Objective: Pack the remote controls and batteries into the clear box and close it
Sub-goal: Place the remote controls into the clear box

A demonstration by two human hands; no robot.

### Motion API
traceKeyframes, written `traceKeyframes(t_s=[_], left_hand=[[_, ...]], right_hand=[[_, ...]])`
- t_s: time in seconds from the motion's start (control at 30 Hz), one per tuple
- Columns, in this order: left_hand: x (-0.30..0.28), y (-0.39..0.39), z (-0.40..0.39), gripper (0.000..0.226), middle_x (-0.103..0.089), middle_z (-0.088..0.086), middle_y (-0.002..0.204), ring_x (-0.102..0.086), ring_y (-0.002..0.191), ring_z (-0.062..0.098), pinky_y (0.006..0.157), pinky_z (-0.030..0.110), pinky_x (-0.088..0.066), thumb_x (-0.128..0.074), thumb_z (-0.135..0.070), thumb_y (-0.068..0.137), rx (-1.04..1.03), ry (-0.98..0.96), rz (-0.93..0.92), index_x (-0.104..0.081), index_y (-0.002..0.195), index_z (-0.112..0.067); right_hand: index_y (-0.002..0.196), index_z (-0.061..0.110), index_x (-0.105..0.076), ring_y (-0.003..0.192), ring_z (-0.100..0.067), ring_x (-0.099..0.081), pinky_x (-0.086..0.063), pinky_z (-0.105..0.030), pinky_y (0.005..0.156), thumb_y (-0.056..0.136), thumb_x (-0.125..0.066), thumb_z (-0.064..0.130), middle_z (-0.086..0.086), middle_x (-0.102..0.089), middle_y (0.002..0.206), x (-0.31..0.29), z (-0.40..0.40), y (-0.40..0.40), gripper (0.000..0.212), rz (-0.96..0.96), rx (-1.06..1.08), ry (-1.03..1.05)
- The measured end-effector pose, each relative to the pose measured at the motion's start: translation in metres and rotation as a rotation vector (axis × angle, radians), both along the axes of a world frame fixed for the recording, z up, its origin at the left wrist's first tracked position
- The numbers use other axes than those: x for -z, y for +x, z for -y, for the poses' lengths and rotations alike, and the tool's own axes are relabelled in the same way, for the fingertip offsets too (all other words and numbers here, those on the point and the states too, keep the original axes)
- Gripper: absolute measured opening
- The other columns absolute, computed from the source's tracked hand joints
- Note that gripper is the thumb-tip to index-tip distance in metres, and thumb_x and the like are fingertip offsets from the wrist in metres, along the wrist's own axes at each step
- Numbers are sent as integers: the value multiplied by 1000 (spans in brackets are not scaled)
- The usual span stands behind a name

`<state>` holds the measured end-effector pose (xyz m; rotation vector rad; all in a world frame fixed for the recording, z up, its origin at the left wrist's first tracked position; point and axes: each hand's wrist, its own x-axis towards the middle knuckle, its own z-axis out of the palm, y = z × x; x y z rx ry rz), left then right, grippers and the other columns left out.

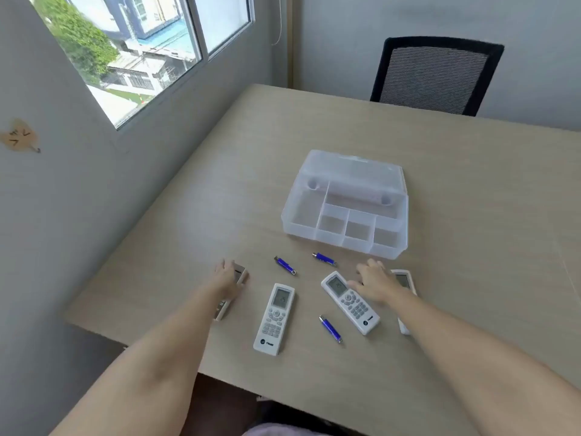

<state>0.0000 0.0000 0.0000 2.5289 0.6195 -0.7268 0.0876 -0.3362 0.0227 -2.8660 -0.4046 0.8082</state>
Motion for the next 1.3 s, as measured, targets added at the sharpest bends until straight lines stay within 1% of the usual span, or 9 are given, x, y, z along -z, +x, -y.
traceKeyframes(t_s=[0.1,0.27,0.4,0.6,0.7,0.87,1.0,1.17,1.3], left_hand=[[8,-10,-8,63,-38,20,139,-43,128,36,105,40,-40,-64,-24,84,-38,76,-59,-33,135,-2],[18,-10,-13,61,-48,18,130,-50,120,33,96,36,-43,-65,-27,81,48,195,-67,-39,129,0],[9,14,-13,41,-54,16,103,-55,89,30,72,32,-44,-67,-21,78,-136,-2,61,-46,108,-2],[-48,119,16,40,-54,2,83,-55,73,18,56,28,-43,-69,-16,79,-196,-413,405,-40,105,-9],[-56,179,44,49,-54,4,95,-54,80,16,62,26,-49,-69,-17,84,-145,-670,379,-37,119,-7],[-23,239,78,53,-50,9,108,-53,94,20,69,27,-49,-62,-19,90,-181,-746,272,-30,131,-6],[9,250,83,50,-48,10,105,-52,89,25,64,28,-47,-55,-14,93,-157,-634,172,-27,133,-6],[39,253,85,32,-51,23,121,-55,103,37,86,44,-49,-37,-13,97,-20,-422,83,-36,127,-2],[46,255,87,31,-40,25,128,-53,104,44,94,41,-44,-34,-6,96,127,-199,101,-42,125,4]], right_hand=[[92,15,-48,112,-30,-49,-46,-42,90,77,-61,56,-11,-54,115,13,-6,-9,45,-12,-71,-94],[111,13,-54,108,-28,-53,-46,-38,78,64,-67,56,-7,-55,114,27,-15,-20,66,-34,-14,-162],[107,13,-53,109,-29,-53,-41,-34,71,66,-63,43,-7,-56,111,29,-20,-19,52,-20,-30,-181],[90,19,-48,70,-16,-59,-47,-28,58,65,-63,52,3,-63,84,-4,-17,6,44,-178,258,349],[94,16,-49,72,-16,-56,-42,-25,59,70,-61,56,6,-57,79,-33,-17,48,48,-134,349,562],[99,17,-56,78,-18,-66,-49,-29,61,69,-76,49,1,-68,91,-59,-5,152,48,-91,506,617],[93,22,-66,87,-21,-65,-50,-30,62,50,-85,49,-2,-69,99,-43,4,218,55,-112,485,428],[111,24,-68,96,-19,-59,-46,-27,75,57,-88,41,-1,-65,108,-10,-2,255,60,-188,374,348],[120,31,-65,98,-12,-60,-41,-23,86,66,-84,33,6,-67,110,12,-9,268,58,-303,253,415]])
